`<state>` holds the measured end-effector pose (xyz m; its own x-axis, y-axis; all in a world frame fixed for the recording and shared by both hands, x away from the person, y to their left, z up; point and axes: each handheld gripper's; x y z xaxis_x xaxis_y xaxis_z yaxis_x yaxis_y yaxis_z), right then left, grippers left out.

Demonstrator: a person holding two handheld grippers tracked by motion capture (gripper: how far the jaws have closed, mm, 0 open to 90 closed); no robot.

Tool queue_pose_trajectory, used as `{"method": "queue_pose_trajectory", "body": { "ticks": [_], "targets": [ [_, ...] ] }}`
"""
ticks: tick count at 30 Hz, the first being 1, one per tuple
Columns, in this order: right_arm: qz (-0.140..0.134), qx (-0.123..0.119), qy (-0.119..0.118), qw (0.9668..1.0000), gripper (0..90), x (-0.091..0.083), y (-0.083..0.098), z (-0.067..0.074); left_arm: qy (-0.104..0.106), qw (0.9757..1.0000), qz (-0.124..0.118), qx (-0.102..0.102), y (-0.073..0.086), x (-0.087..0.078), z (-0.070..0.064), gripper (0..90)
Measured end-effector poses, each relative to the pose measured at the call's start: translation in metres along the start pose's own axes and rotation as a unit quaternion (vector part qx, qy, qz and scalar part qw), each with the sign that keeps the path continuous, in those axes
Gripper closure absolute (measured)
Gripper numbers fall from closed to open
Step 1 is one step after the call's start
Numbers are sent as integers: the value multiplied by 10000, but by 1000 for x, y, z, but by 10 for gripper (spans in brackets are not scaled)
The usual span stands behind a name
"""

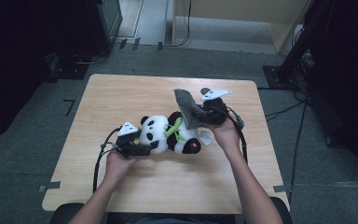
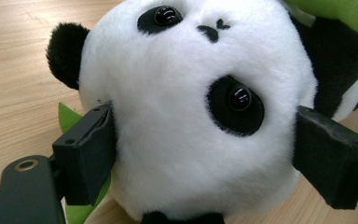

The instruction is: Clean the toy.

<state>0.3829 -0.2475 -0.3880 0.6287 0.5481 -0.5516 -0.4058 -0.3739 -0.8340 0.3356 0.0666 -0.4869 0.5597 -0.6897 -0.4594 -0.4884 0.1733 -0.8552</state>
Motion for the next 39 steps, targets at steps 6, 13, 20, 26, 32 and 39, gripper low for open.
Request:
{"method": "queue_pose_trajectory", "body": {
  "ticks": [6, 13, 20, 26, 32, 39],
  "targets": [
    [191, 201, 126, 9995, 721, -14, 14, -17, 8, 10000, 1, -6, 0, 0, 1, 138],
    [88, 400, 148, 9991, 721, -27, 18, -26, 21, 10000, -28, -30, 1, 0, 1, 138],
    [-176, 188, -254, 9993, 719, -36, -8, -6, 21, 10000, -31, -27, 0, 0, 1, 137],
    [-148, -62, -626, 9979, 719, -21, -25, 17, 22, 10000, -45, -61, 0, 0, 1, 136],
    [38, -322, -1033, 9941, 718, 7, -44, 44, 20, 10000, -29, -36, -1, 0, 1, 136],
    [226, -387, -1301, 9905, 717, 40, -58, 67, 17, 10000, -43, -34, -2, -1, 1, 135]
  ]
}}
Point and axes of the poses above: each handheld gripper's, and its own axes: x roughly forward along the jaws, y roughly out of its underside, z roughly to its left, and after that the axes turned 5 degrees about -z, right-handed
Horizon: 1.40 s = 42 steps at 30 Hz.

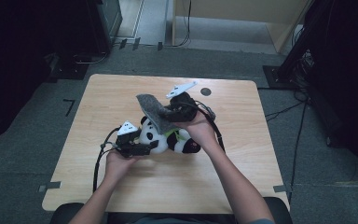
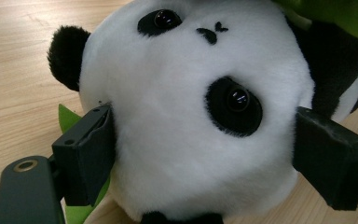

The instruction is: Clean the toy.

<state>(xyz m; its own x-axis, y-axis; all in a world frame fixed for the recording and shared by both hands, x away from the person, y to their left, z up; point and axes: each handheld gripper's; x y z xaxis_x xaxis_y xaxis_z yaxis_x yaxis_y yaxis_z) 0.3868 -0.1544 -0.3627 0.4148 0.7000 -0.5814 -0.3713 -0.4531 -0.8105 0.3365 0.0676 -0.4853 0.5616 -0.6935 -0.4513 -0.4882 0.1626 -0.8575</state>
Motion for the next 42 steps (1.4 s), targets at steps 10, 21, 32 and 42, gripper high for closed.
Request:
{"method": "queue_pose_trajectory", "body": {
  "ticks": [10, 21, 32, 42],
  "targets": [
    [542, -113, -234, 9982, 710, 46, 5, 13, -18, 10000, 10, -62, 0, 0, 0, 136],
    [627, -333, -17, 9975, 699, 36, 12, 10, -52, 10000, 19, 26, 2, 0, -1, 137],
    [570, 45, 93, 9983, 703, 2, 32, -17, -70, 10000, 8, 9, 2, 0, -1, 138],
    [477, 180, 188, 9985, 712, -15, 36, -25, -50, 10000, -17, 16, 3, 1, -1, 137]
  ]
}}
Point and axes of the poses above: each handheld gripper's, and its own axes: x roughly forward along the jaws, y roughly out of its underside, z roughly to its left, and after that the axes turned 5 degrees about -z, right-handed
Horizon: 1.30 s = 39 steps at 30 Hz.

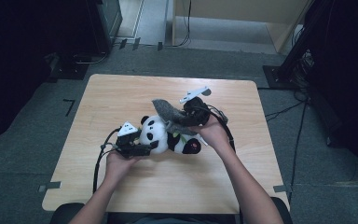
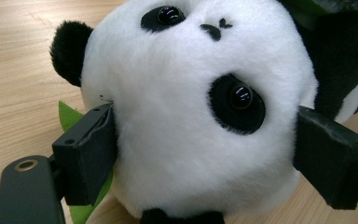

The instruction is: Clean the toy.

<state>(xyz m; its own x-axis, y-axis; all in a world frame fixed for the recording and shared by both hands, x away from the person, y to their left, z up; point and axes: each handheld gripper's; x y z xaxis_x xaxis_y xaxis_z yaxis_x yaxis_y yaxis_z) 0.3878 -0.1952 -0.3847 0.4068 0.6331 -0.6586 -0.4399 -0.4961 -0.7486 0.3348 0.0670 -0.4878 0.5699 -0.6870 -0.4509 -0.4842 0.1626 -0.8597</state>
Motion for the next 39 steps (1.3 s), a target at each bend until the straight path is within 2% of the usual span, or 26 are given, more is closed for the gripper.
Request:
{"method": "queue_pose_trajectory", "body": {
  "ticks": [7, 12, 14, 17, 21, 25, 26, 31, 34, 36, 39],
  "targets": [
    [-222, -105, -22, 9997, 716, 1, -16, 13, 4, 10000, -1, 16, 0, 0, 0, 136],
    [-320, -304, -248, 9987, 714, 13, -35, 32, 14, 10000, -15, 11, 0, -1, 1, 136],
    [-267, -377, -382, 9982, 714, 25, -39, 41, 14, 10000, -20, 12, -1, -1, 1, 136],
    [-182, -435, -457, 9978, 713, 35, -40, 48, 15, 10000, -28, -5, -1, -1, 1, 136],
    [138, -488, -557, 9972, 712, 56, -33, 59, 16, 10000, -21, -40, -1, -1, 0, 135],
    [116, -536, -540, 9970, 712, 59, -28, 61, 6, 10000, -12, -48, -1, -1, 0, 135],
    [123, -653, -490, 9966, 712, 58, -25, 61, -1, 10000, -5, -32, -1, -1, 0, 135],
    [157, -805, -392, 9959, 713, 53, -23, 56, -50, 10000, 22, -8, -1, 0, -1, 138],
    [172, -816, -331, 9960, 713, 50, -22, 53, -48, 10000, 39, -32, -2, 0, 0, 139],
    [177, -810, -265, 9962, 710, 46, -21, 49, -89, 9999, 66, 24, -2, 0, -1, 141],
    [131, -645, -148, 9977, 704, 41, -19, 38, -88, 9999, 62, 9, -2, 1, 0, 143]
  ]
}}
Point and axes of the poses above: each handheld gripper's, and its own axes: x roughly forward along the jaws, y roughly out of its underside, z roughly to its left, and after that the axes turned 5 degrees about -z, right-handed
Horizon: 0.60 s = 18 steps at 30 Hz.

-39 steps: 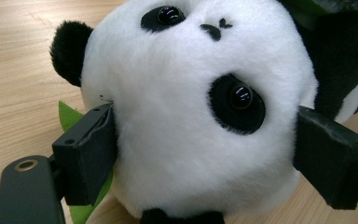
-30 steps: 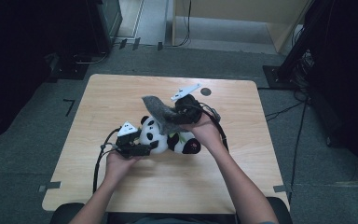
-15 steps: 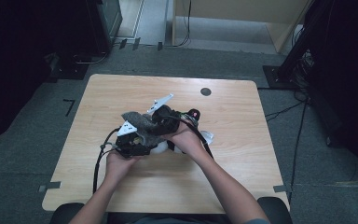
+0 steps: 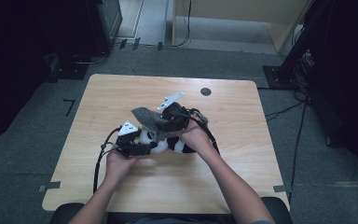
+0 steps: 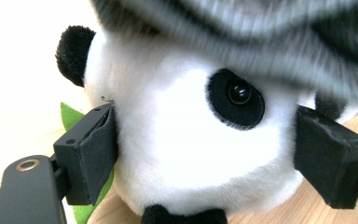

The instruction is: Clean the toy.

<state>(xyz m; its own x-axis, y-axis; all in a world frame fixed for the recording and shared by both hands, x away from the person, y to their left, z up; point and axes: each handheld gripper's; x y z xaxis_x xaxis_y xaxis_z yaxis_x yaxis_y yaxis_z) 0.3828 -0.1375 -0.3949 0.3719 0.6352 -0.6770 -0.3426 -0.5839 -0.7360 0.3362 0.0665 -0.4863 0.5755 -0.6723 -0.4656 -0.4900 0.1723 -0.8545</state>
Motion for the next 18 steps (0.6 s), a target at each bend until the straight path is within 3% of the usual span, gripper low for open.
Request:
{"method": "queue_pose_trajectory", "body": {
  "ticks": [3, 7, 18],
  "targets": [
    [96, 125, 339, 9993, 709, -7, 8, -15, 1, 10000, -7, 9, 0, 0, 0, 143],
    [56, 299, 353, 9989, 714, -14, 16, -28, -6, 10000, -18, 12, 1, 1, -1, 143],
    [-126, 442, 589, 9972, 713, -29, 21, -40, 26, 10000, -13, -42, 1, 1, 1, 143]
  ]
}}
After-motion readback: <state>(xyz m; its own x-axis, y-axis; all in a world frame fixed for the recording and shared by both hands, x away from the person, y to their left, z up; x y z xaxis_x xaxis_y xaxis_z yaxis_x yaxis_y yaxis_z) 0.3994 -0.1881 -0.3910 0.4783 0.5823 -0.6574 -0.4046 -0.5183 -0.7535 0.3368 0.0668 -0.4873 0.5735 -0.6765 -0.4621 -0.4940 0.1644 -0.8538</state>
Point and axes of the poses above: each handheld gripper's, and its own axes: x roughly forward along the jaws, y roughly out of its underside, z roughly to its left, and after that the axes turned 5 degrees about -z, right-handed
